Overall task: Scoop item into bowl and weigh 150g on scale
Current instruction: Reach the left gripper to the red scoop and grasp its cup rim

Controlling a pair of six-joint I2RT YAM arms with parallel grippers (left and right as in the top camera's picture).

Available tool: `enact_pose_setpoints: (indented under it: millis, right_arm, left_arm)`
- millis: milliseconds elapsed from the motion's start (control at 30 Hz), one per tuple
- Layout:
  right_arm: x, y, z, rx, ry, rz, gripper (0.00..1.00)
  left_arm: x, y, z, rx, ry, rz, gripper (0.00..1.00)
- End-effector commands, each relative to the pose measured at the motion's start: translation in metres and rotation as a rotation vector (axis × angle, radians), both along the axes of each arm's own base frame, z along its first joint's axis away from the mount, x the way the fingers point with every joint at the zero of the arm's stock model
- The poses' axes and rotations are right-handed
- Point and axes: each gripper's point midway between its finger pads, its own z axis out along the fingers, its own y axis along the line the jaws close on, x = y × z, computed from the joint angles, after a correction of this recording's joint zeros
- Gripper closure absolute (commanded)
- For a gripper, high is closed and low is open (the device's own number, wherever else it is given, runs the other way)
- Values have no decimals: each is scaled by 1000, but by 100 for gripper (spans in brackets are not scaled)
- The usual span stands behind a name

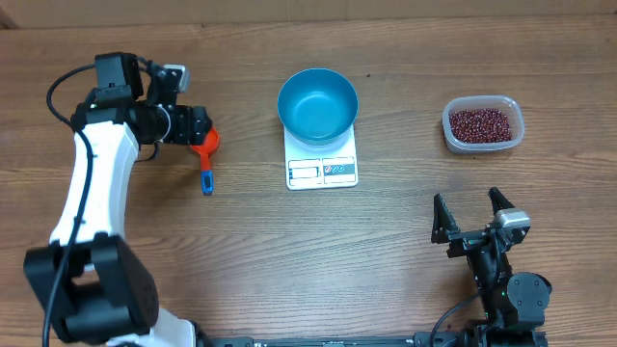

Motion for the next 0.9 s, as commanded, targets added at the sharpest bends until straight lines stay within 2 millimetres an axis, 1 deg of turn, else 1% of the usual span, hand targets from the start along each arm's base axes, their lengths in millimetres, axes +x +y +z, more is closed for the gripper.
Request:
enact_pose_setpoints:
  millis: [0,133,233,467,567,600,667,733,867]
  right_arm:
    - [0,0,-2,6,-4,-3,0]
    - [0,0,-2,6,-4,-3,0]
    - [0,0,-2,6,-4,-3,0]
    - [0,0,-2,6,-4,-3,0]
    - [0,0,-2,6,-4,-3,0]
    - [0,0,-2,6,-4,-3,0]
    - [0,0,-2,6,-4,-3,0]
    - [0,0,-2,6,-4,-3,0]
    - [0,0,-2,6,-4,-3,0]
  left_arm:
    - [9,17,-19,41,25,19,24]
    - [15,24,-49,73,75,34,24]
    - [19,26,-69,71,100,34,24]
    - [26,27,-104,66,135,33,31]
    - [27,27,-114,63,146,32,32]
    - [27,27,-116,62,148,32,34]
    - [27,26,-118,61,151,31,43]
    - [28,26,-119,62,148,30,57]
    - [28,26,-119,62,146,31,65]
